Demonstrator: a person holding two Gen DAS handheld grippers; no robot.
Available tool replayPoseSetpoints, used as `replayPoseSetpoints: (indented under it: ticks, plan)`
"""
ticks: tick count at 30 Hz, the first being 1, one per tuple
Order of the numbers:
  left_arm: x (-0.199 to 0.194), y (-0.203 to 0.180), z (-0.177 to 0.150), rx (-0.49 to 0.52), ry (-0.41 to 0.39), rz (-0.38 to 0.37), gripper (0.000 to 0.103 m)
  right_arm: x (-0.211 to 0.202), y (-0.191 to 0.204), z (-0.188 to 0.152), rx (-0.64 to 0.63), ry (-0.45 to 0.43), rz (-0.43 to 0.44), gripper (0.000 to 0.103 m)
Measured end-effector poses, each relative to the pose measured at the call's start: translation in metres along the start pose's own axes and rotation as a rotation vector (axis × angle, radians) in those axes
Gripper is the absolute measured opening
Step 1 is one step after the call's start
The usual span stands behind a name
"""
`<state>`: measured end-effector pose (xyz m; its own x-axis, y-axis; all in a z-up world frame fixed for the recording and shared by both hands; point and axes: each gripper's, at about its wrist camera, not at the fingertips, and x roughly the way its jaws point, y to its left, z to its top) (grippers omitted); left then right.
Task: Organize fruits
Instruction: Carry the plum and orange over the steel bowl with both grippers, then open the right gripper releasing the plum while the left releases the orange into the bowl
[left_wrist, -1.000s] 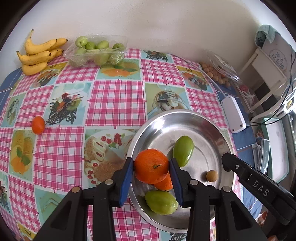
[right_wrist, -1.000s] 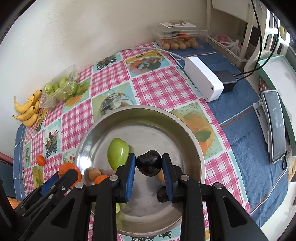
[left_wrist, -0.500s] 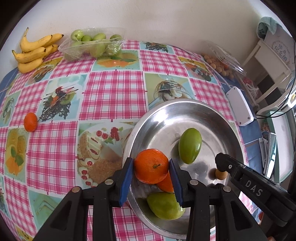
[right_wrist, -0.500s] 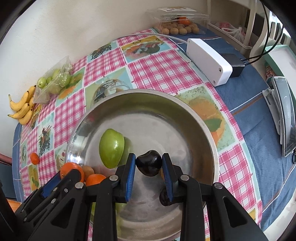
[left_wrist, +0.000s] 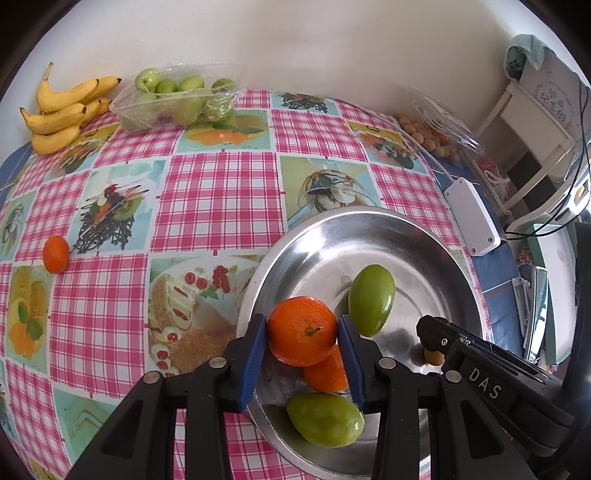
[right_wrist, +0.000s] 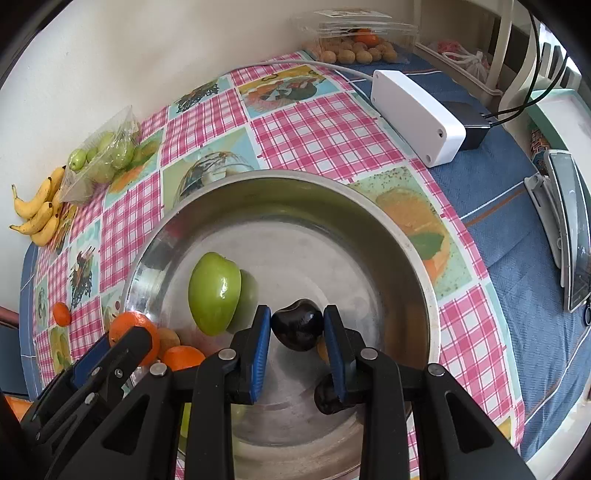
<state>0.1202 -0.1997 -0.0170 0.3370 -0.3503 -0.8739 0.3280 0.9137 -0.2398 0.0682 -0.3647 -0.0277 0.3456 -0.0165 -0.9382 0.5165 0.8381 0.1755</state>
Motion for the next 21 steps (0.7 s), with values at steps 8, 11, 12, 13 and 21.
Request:
replayPoseSetpoints:
  ticks: [8, 11, 12, 13, 21]
  plan:
    - [0.0043, 0.0006, 0.0009, 0.006, -0.021, -0.025, 0.042, 0.0024, 0.0017, -0.0002, -0.006, 0.006, -0.003, 0.031]
    - [0.0050, -0.0006, 0.0009, 0.012, -0.026, -0.031, 0.042, 0.0036, 0.0017, -0.0007, -0.007, 0.009, -0.003, 0.031]
    - [0.0050, -0.0008, 0.0009, 0.012, -0.026, -0.031, 0.042, 0.0037, 0.0019, -0.0008, -0.008, 0.010, -0.003, 0.031]
    - [0.0048, -0.0008, 0.0011, 0.011, -0.026, -0.031, 0.042, 0.0039, 0.0024, -0.0007, -0.011, 0.012, -0.002, 0.031]
    - [0.0049, -0.0036, 0.0014, 0.013, -0.018, -0.041, 0.043, 0.0049, 0.0046, 0.0001, -0.025, 0.022, 0.001, 0.035]
